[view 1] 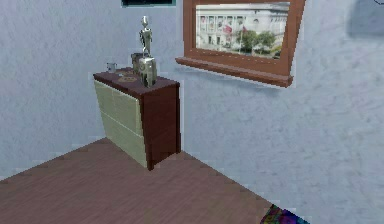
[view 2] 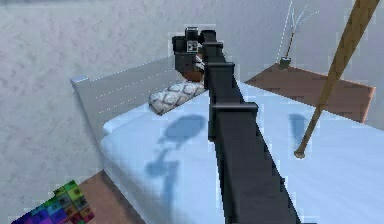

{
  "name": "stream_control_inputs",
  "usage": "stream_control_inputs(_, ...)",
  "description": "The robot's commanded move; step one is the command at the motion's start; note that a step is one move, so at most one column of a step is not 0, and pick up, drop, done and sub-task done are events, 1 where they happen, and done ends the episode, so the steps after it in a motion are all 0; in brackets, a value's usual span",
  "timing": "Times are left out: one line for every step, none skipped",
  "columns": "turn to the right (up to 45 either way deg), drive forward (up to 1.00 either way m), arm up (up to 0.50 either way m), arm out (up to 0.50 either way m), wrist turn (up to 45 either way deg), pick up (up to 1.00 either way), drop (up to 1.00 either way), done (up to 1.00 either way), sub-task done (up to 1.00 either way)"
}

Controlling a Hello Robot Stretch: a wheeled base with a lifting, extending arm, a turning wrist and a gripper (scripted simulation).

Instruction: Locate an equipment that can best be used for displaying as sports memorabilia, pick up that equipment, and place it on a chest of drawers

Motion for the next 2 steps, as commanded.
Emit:
stream_control_inputs(0.0, 0.00, 0.00, 0.00, -45.0, 0.00, 0.00, 0.00, 0.00)
stream_control_inputs(0.0, 0.00, 0.00, 0.00, -45.0, 0.00, 0.00, 0.00, 0.00)
